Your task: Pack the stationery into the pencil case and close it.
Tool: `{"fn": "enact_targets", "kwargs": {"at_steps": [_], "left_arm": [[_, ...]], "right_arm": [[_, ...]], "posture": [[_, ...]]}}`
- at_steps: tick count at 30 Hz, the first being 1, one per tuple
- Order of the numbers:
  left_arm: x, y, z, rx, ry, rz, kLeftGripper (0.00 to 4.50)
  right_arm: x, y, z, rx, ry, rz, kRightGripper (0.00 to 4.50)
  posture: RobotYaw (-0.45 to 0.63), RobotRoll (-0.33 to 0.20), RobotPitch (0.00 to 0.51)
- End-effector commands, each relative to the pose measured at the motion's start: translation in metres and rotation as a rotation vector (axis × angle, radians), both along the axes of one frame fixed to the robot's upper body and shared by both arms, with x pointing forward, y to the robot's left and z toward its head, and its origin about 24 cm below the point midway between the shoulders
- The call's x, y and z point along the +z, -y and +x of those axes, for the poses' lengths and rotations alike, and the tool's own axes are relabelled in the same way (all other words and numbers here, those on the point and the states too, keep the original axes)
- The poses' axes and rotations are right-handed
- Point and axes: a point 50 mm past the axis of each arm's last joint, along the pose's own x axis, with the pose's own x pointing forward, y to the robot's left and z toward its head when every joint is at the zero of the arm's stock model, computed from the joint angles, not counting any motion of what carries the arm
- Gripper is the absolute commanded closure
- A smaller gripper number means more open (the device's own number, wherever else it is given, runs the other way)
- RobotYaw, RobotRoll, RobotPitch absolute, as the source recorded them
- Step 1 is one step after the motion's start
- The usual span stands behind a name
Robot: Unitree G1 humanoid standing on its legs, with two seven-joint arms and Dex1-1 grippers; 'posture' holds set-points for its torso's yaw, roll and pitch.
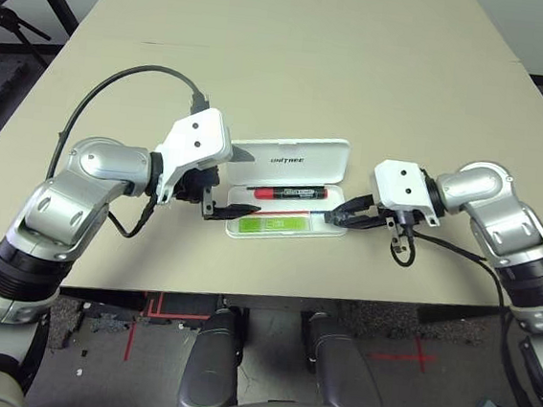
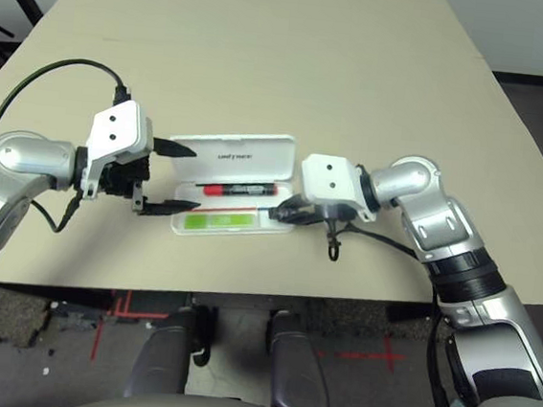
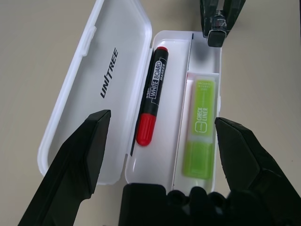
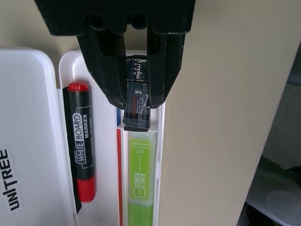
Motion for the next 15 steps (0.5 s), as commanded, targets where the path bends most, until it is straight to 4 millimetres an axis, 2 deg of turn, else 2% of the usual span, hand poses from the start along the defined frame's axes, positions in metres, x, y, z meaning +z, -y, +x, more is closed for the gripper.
{"fn": "enact_targets", "kwargs": {"at_steps": [1, 6, 12, 15], "left_arm": [[0.002, -0.002, -0.002, 0.003, 0.005, 0.002, 0.00], [0.002, -0.005, -0.002, 0.012, 0.002, 0.006, 0.00], [0.001, -0.012, -0.002, 0.038, -0.006, 0.015, 0.00], [0.001, -0.018, -0.002, 0.060, -0.010, 0.022, 0.00]], "right_arm": [[-0.005, -0.004, 0.000, 0.016, -0.003, -0.013, 4.17], [-0.002, -0.002, 0.001, -0.007, 0.009, -0.001, 2.43], [0.012, 0.017, 0.000, -0.106, -0.093, 0.066, 0.11], [0.025, 0.038, 0.001, -0.201, -0.184, 0.092, 0.05]], "posture": [[-0.07, 0.000, 0.186], [-0.07, 0.000, 0.186], [-0.06, 0.000, 0.190], [-0.07, 0.000, 0.191]]}}
